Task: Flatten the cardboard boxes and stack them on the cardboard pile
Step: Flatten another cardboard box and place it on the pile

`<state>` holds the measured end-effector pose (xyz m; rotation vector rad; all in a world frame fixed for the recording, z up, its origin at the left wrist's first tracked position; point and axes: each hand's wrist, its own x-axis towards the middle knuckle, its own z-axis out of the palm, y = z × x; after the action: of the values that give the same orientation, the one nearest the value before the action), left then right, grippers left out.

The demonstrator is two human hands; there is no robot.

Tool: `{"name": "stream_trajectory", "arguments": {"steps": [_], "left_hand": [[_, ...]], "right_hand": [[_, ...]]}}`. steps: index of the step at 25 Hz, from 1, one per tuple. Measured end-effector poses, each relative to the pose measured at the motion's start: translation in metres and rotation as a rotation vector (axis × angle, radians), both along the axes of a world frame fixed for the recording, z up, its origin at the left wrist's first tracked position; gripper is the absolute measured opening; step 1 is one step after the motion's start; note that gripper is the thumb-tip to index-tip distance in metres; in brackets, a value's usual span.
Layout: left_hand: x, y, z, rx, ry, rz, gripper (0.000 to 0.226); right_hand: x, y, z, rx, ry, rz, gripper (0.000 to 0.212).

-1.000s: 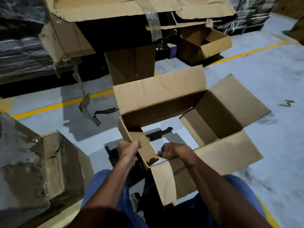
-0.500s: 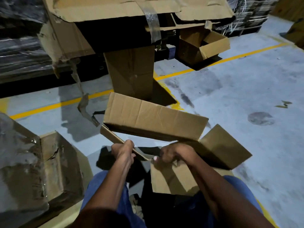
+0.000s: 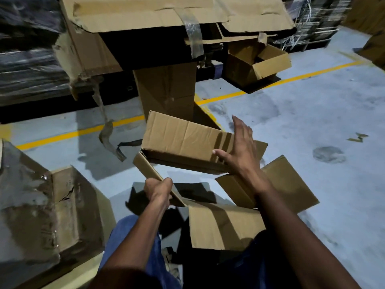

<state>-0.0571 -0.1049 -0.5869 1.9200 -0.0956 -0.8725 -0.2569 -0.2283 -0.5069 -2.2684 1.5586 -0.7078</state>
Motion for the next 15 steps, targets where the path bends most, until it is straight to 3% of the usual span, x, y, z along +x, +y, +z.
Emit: {"name": "stream_trajectory", "arguments": {"steps": [5, 8, 11, 13, 15], "left_hand": [[0.003, 0.002, 0.004, 0.052, -0.017, 0.018, 0.022], [0.006, -0.001, 0.004, 0.033, -0.004, 0.029, 0.023], [0.004, -0.001, 0.003, 0.088, -0.016, 0.017, 0.029], [0.001, -0.001, 0.007, 0.125, -0.114, -0.004, 0.038], [0.001, -0.001, 0.002, 0.117, -0.187, -0.004, 0.061]], "right_hand": [[0.023, -0.006, -0.005, 0.062, 0.209, 0.076, 0.091], [0.031, -0.004, 0.001, 0.065, 0.27, -0.021, 0.061], [0.027, -0.008, 0.012, 0.143, 0.101, -0.173, 0.029], [0.015, -0.01, 0.01, 0.146, -0.024, -0.271, 0.024], [0.0, -0.014, 0.009, 0.089, -0.107, -0.366, 0.023]]}}
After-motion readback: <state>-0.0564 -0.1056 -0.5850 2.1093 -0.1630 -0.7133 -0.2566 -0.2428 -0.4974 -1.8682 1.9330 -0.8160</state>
